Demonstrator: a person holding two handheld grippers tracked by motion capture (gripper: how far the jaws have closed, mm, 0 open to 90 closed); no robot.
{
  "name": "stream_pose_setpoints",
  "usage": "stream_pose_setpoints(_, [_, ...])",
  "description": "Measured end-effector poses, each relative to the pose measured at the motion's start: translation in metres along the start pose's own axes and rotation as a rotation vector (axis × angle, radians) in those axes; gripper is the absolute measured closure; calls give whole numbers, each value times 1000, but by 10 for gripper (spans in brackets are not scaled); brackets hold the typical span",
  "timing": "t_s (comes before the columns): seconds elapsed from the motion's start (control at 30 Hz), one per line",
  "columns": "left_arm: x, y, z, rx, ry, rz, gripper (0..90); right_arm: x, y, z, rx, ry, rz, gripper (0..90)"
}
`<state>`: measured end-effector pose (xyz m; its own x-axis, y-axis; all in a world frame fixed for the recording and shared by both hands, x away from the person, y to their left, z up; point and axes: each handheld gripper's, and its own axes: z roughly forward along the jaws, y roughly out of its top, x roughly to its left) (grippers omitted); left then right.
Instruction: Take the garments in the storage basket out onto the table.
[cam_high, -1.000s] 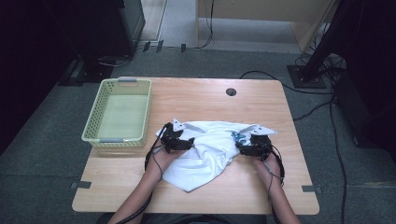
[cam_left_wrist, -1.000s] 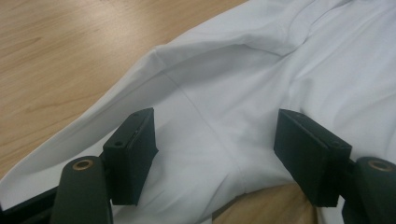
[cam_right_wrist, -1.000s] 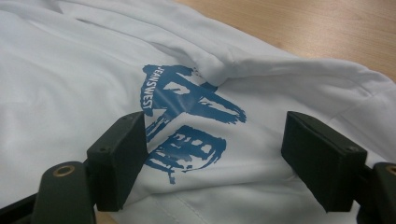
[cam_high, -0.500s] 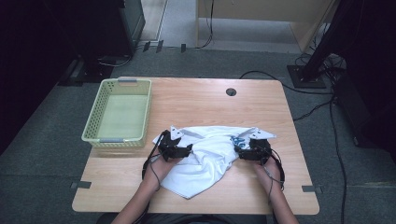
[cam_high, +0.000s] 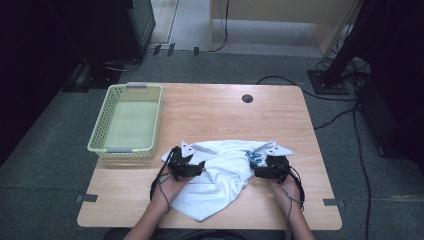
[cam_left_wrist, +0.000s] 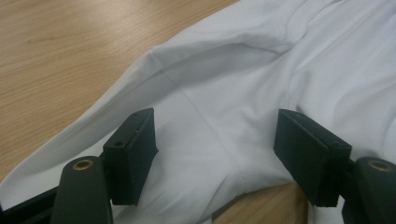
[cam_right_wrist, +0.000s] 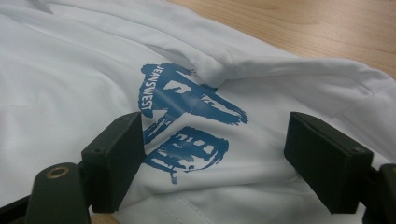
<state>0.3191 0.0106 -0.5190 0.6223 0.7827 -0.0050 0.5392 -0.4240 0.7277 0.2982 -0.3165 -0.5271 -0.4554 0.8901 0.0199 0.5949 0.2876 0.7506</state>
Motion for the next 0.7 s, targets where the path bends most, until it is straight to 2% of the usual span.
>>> stream_pose_setpoints(0.7, [-19, -21, -23, 8, -3, -2, 307, 20, -14, -18, 26, 10, -11, 197])
